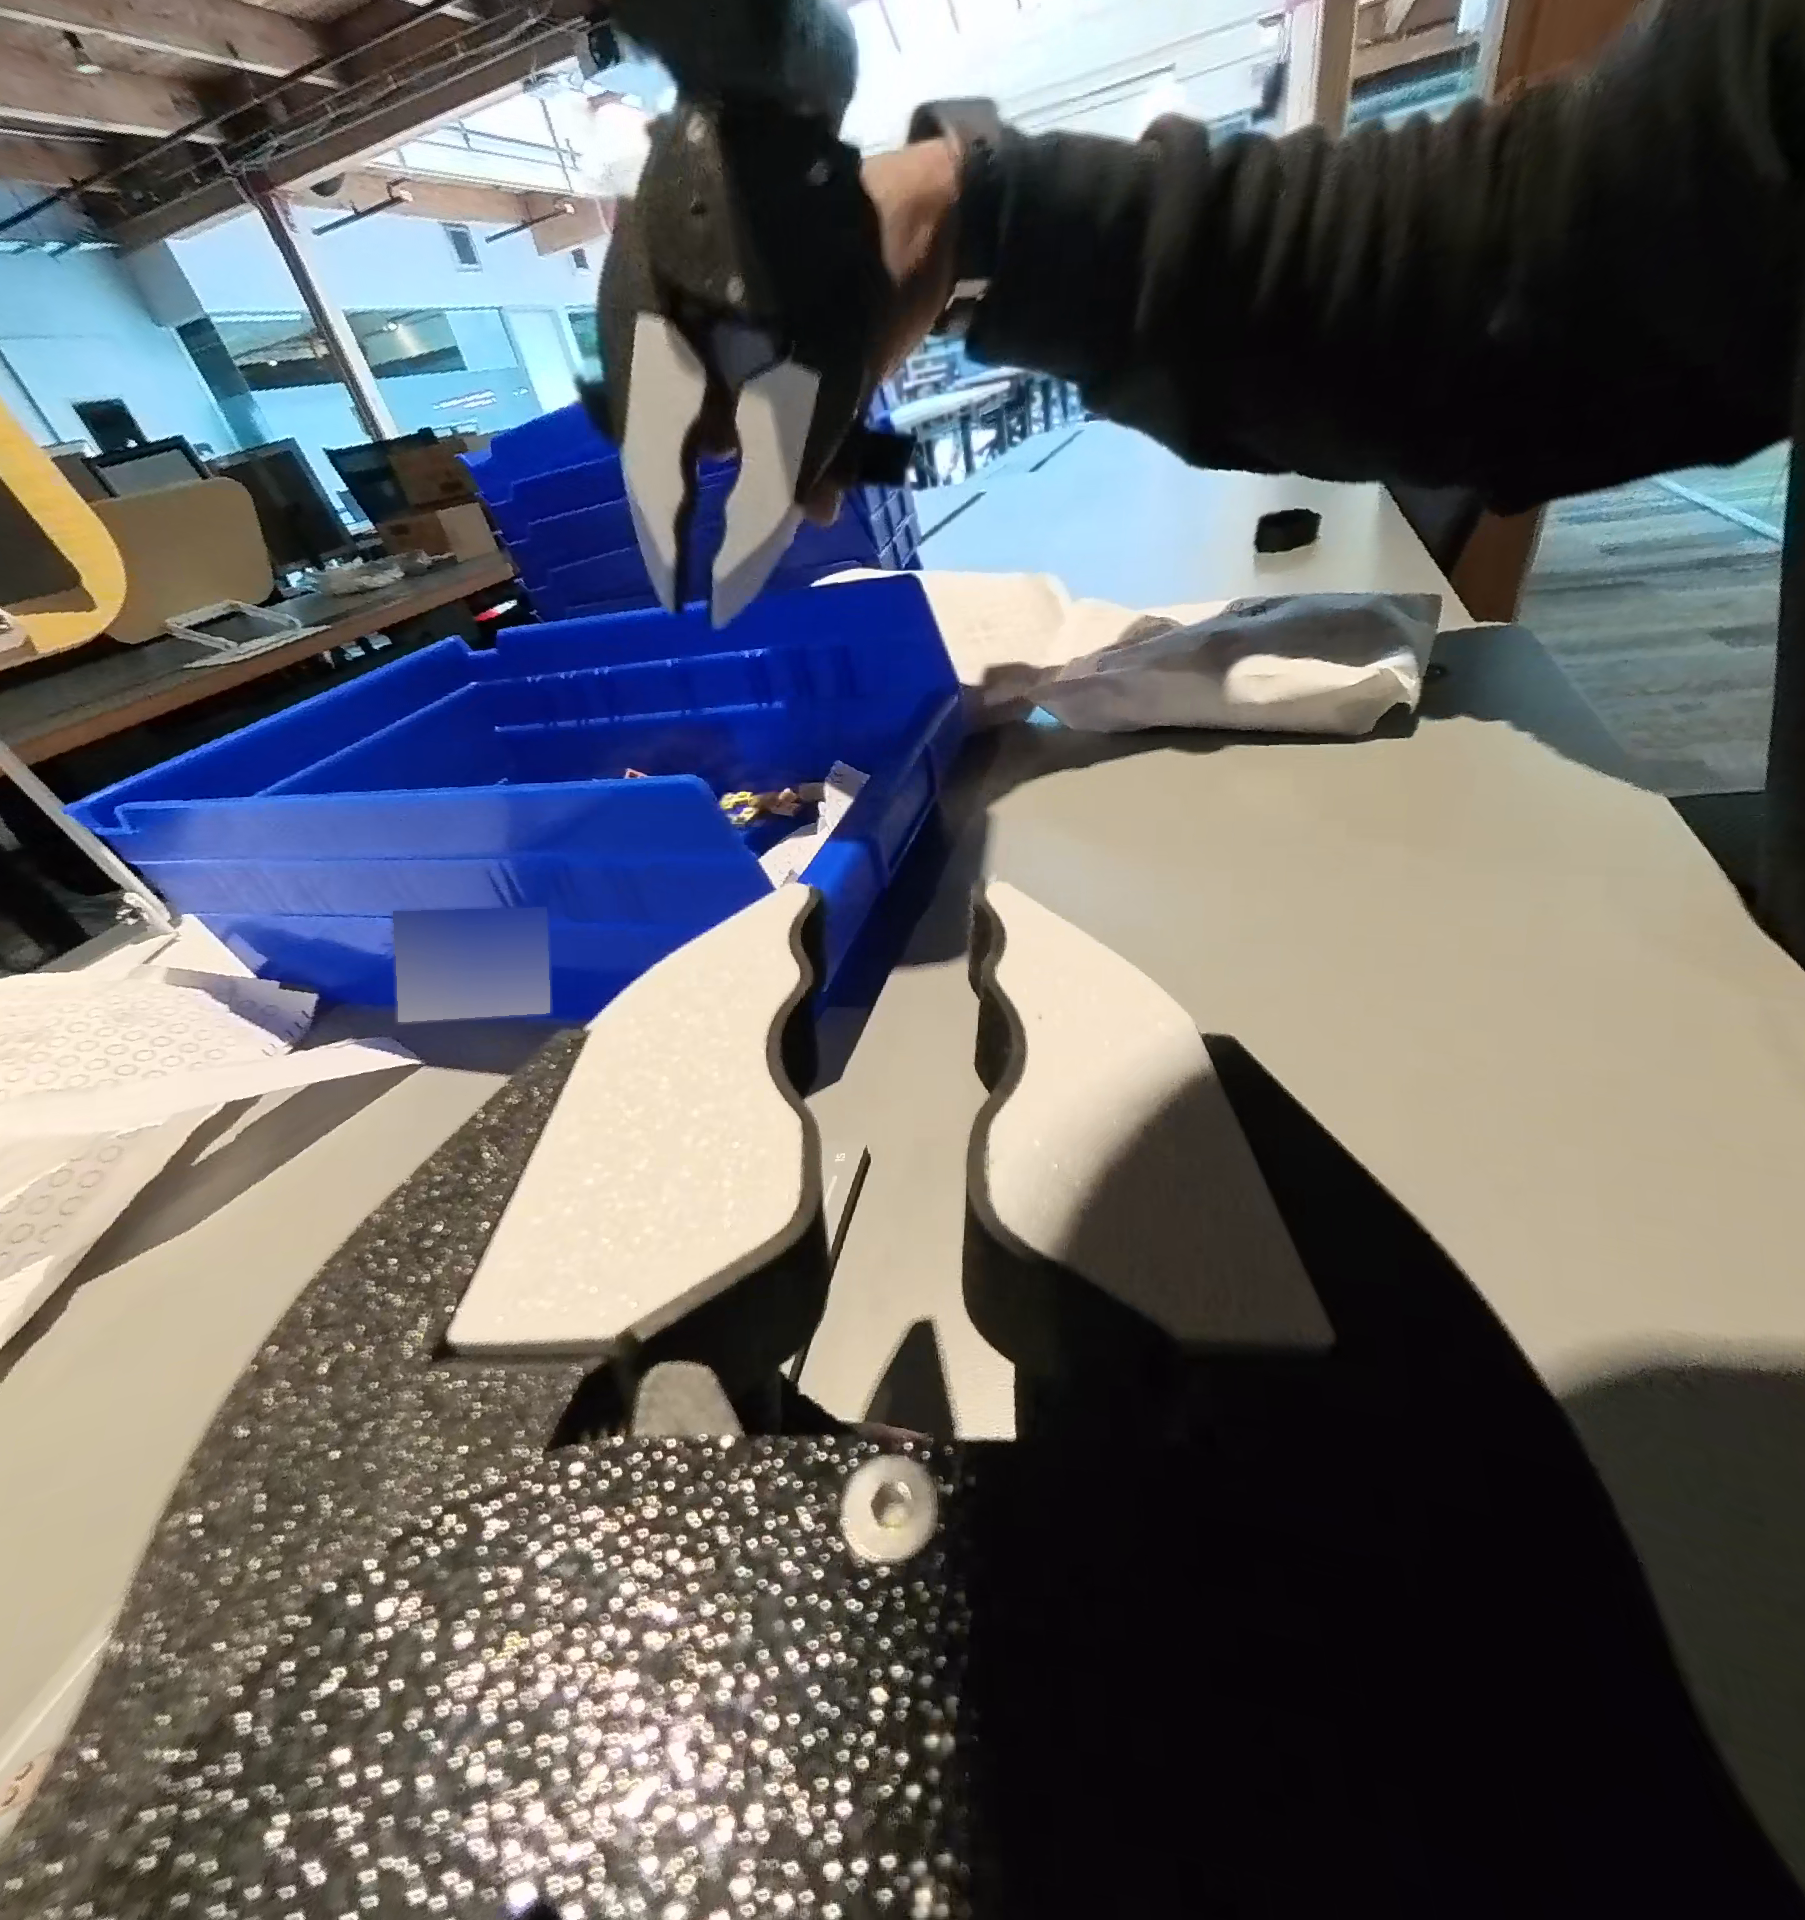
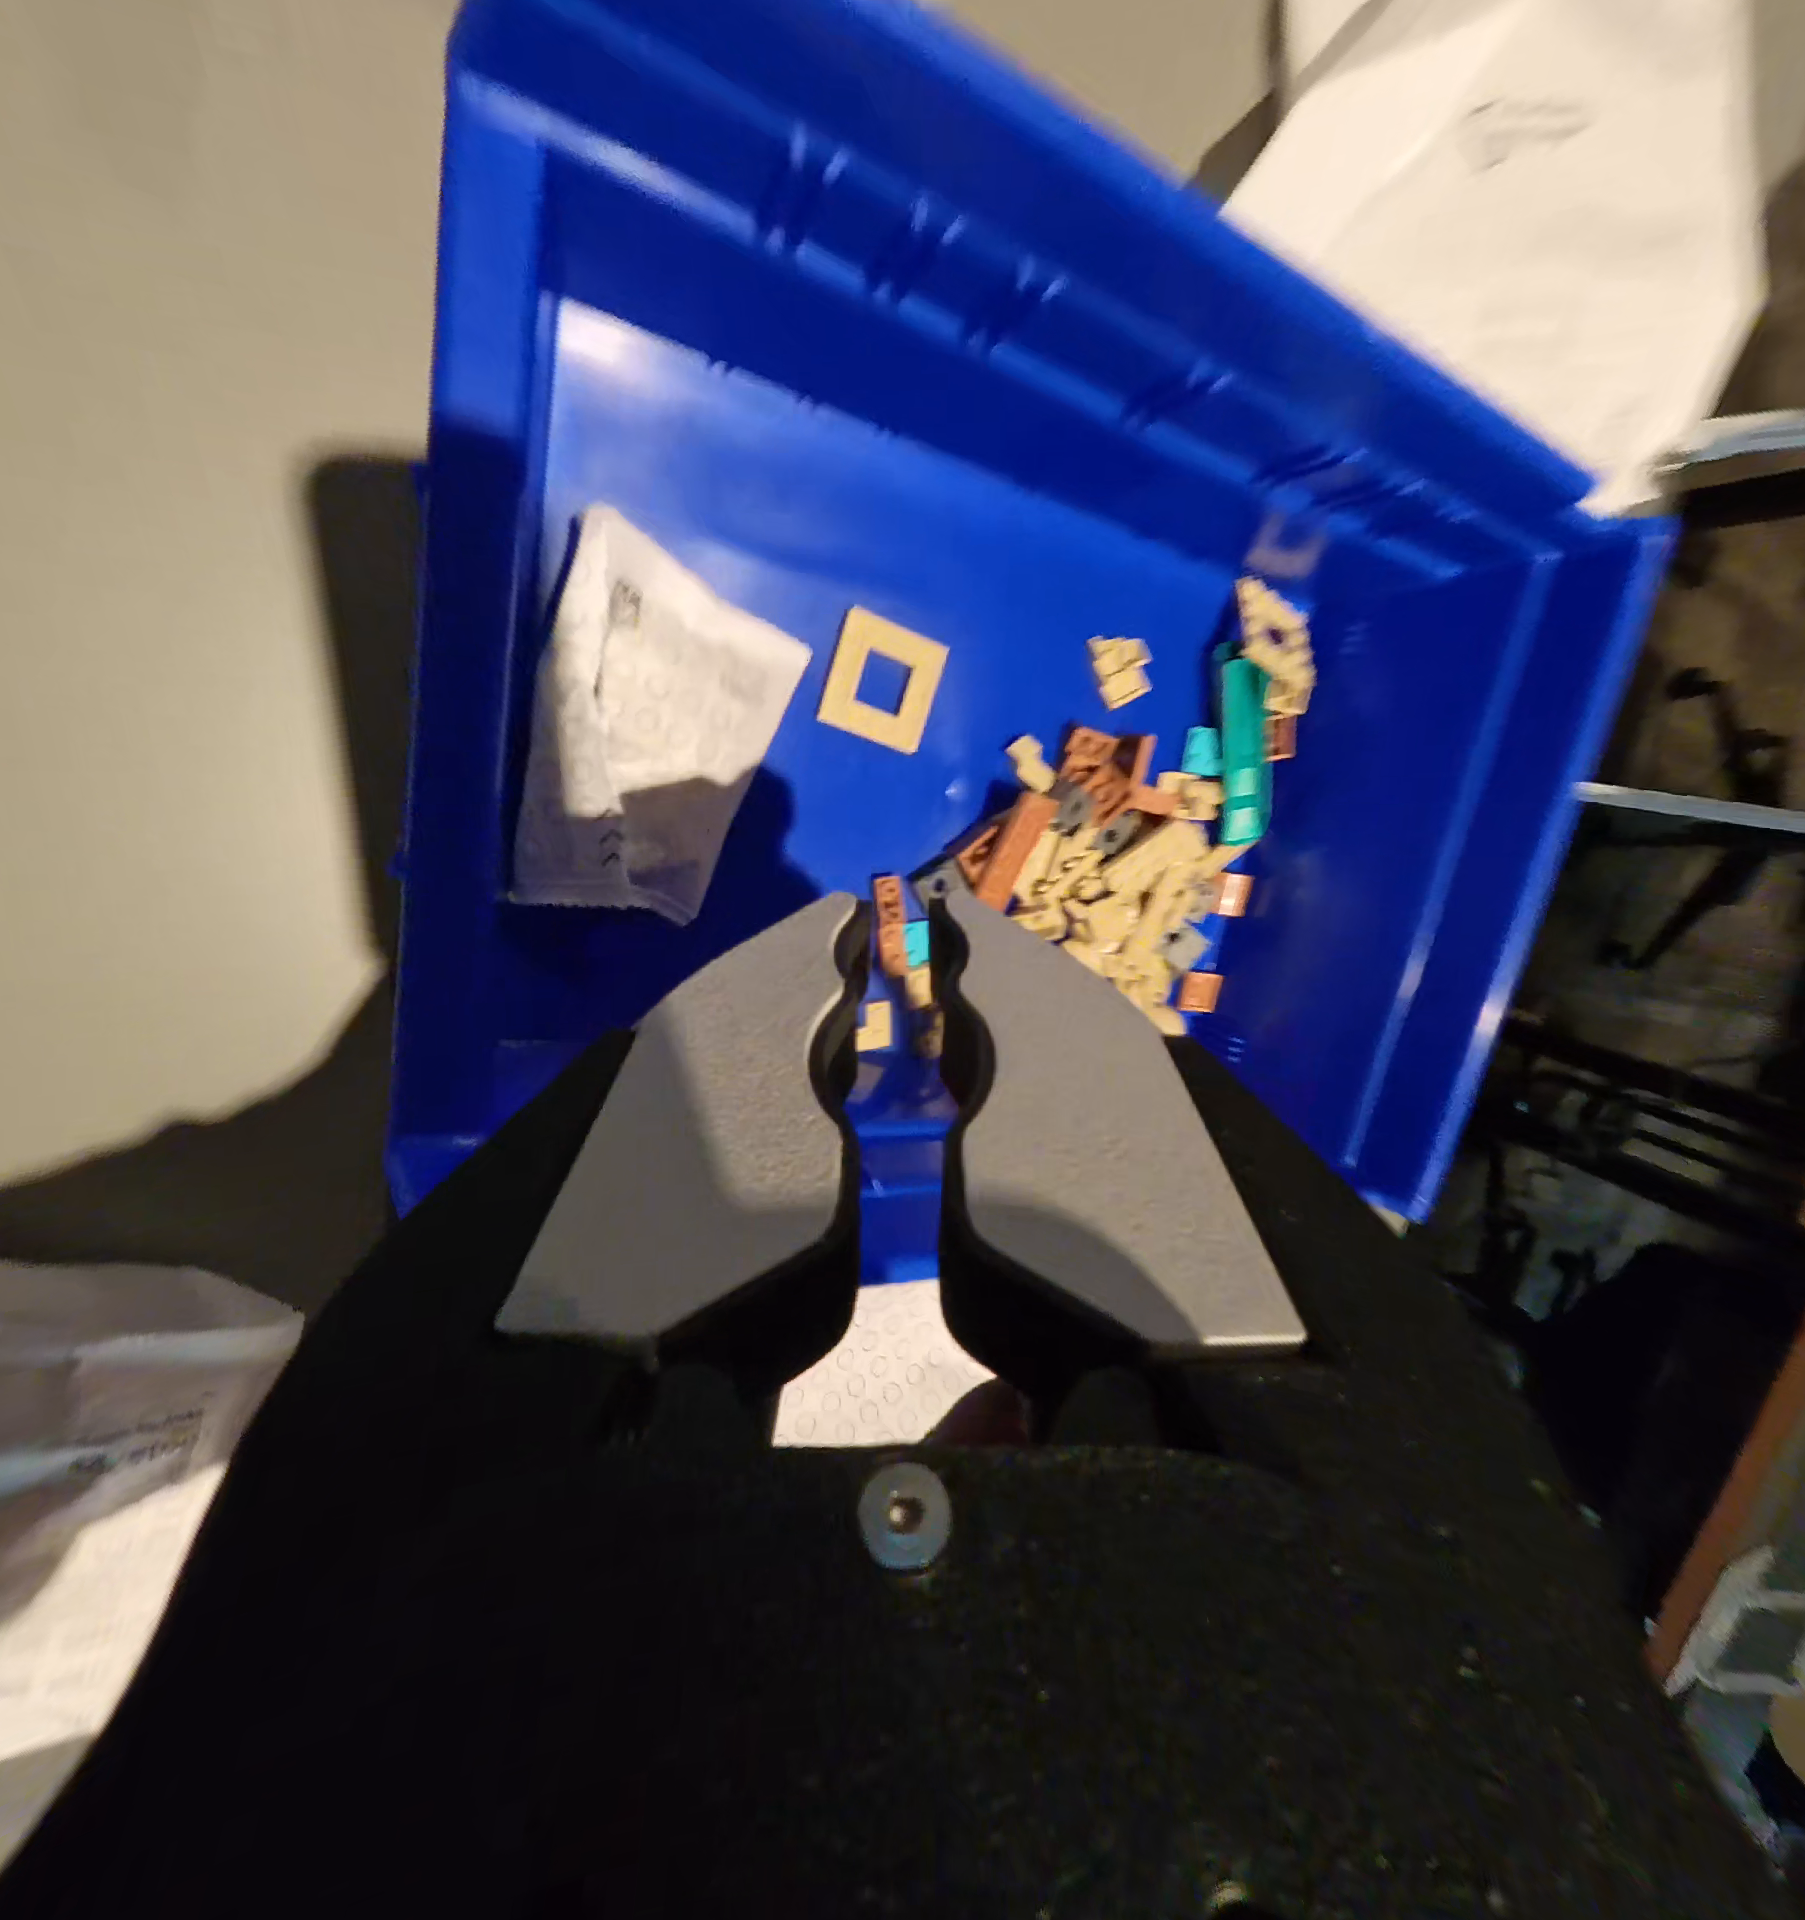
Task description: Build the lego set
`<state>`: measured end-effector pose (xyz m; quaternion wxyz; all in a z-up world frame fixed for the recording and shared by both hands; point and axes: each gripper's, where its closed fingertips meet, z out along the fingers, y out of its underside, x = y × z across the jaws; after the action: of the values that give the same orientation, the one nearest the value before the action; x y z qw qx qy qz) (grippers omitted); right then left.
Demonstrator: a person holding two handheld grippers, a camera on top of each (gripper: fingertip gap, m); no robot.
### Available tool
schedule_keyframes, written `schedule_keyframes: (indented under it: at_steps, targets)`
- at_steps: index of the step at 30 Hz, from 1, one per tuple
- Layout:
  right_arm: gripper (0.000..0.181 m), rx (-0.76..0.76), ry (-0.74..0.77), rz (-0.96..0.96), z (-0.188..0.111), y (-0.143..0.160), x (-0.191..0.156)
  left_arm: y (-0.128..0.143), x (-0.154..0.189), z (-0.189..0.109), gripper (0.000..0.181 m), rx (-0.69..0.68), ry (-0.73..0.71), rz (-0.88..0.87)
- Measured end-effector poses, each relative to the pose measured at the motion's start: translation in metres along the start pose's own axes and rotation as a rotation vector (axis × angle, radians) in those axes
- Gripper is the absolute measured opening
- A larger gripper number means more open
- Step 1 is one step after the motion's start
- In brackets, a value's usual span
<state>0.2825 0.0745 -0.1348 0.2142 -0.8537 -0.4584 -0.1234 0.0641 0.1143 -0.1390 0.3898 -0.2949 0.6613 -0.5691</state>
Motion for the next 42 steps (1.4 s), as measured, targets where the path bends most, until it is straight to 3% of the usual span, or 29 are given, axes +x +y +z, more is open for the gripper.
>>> schedule_keyframes:
  at_steps: [20,34,42]
  targets:
    - [0.004,-0.323,-0.211,-0.061,0.078,0.054,-0.002,0.0,0.004,0.001,0.025,-0.004,0.012,0.005]
    - [0.006,-0.452,-0.22,-0.052,0.085,0.066,0.0,0.0,0.006,0.002,0.025,-0.01,0.016,0.009]
    - [0.009,-0.317,-0.294,0.093,0.08,0.043,0.0,-0.001,0.007,0.001,0.025,-0.011,0.017,0.014]
